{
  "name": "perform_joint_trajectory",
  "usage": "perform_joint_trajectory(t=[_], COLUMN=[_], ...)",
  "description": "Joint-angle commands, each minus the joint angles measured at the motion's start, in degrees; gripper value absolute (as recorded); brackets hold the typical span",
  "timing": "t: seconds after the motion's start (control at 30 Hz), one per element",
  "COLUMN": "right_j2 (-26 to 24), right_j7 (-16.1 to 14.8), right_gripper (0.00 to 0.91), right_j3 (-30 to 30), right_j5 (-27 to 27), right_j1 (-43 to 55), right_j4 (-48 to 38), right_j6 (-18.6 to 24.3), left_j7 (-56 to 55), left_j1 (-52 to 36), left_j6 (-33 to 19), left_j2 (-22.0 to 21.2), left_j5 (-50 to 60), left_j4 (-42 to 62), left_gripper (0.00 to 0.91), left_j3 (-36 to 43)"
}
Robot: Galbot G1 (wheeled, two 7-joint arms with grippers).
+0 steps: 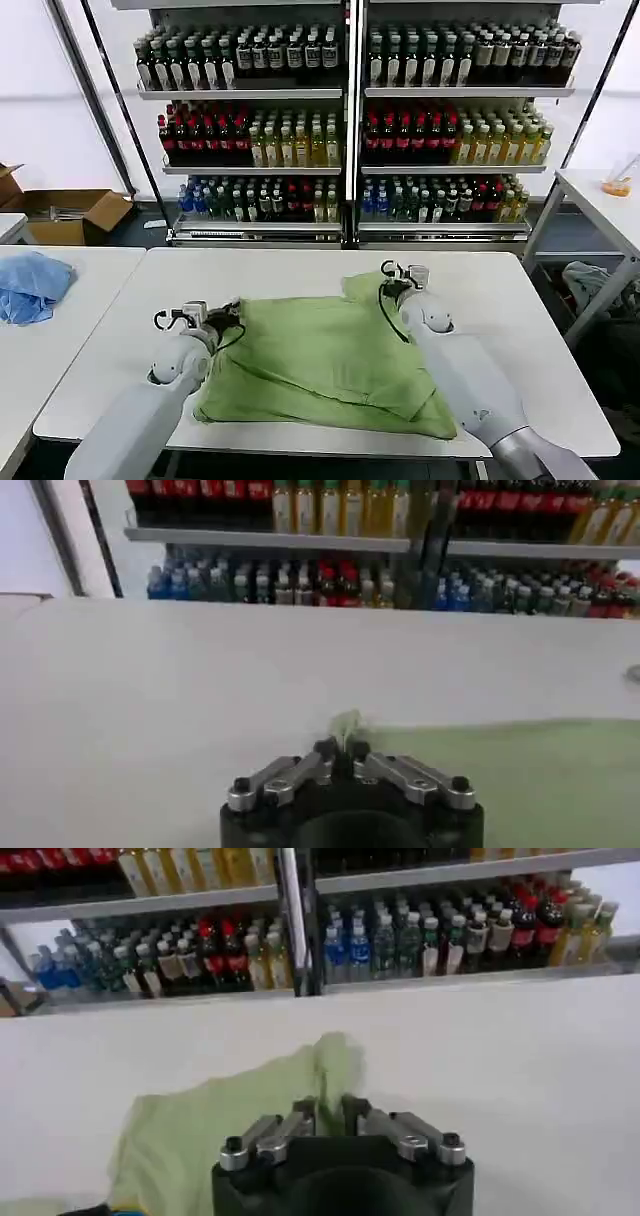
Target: Fold and organize the clothes.
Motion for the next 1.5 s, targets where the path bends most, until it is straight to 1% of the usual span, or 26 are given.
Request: perform_joint_trajectory(t=[0.03, 0.17, 0.33, 0.4, 0.5, 0.63, 0.9, 1.07, 1.17, 1.27, 1.37, 1.5], right_j2=[-1.6, -3.1, -5.6, -7.5, -9.1, -10.1, -11.6, -12.0, -12.1, -11.9, -11.3, -10.2], right_j7=[-1.1, -1.3, -0.9, -0.9, -0.6, -0.3, 0.5, 0.7, 0.7, 0.6, 0.6, 1.0], right_gripper=[0.0, 0.0, 0.0, 0.0, 0.0, 0.0, 0.0, 0.0, 0.0, 0.0, 0.0, 0.0], right_j3=[0.8, 2.1, 5.0, 6.6, 9.1, 11.9, 17.0, 20.9, 22.8, 25.7, 26.3, 25.1], right_j5=[-2.4, -2.7, -2.4, -2.4, -2.1, -2.4, -3.0, -3.5, -4.6, -4.9, -5.3, -6.4], right_j1=[-3.2, -5.4, -10.0, -13.4, -17.2, -23.2, -35.5, -42.3, -46.6, -51.7, -53.9, -54.0], right_j4=[7.6, 11.7, 20.2, 24.4, 29.8, 36.3, 48.6, 54.0, 56.4, 58.5, 58.4, 56.0], right_j6=[4.5, 5.3, 4.3, 3.8, 3.0, 2.5, 0.2, -0.9, -1.0, -1.0, -1.0, -1.0], left_j7=[1.3, 1.5, 1.5, 1.6, 1.8, 1.9, 2.1, 2.2, 2.2, 2.1, 2.3, 2.5], left_j1=[2.9, 4.6, 7.8, 9.8, 12.6, 15.9, 21.4, 24.6, 26.6, 28.8, 30.6, 31.9], left_j6=[-6.7, -7.9, -8.1, -7.8, -7.5, -7.2, -6.3, -5.5, -5.0, -4.5, -4.3, -4.2], left_j2=[1.1, 2.0, 3.3, 4.2, 5.5, 6.1, 7.9, 8.4, 8.5, 8.5, 8.4, 7.7], left_j5=[-1.9, -3.6, -5.3, -5.9, -6.4, -7.7, -8.3, -6.8, -5.7, -4.8, -2.6, 1.0], left_j4=[-4.9, -7.3, -11.8, -14.4, -17.6, -20.2, -25.4, -27.8, -28.5, -29.1, -29.1, -27.6], left_gripper=[0.02, 0.02, 0.02, 0.02, 0.02, 0.03, 0.03, 0.03, 0.02, 0.03, 0.03, 0.03], left_j3=[-1.8, -3.4, -6.0, -7.3, -8.7, -10.2, -12.7, -13.6, -14.0, -14.5, -14.4, -14.1])
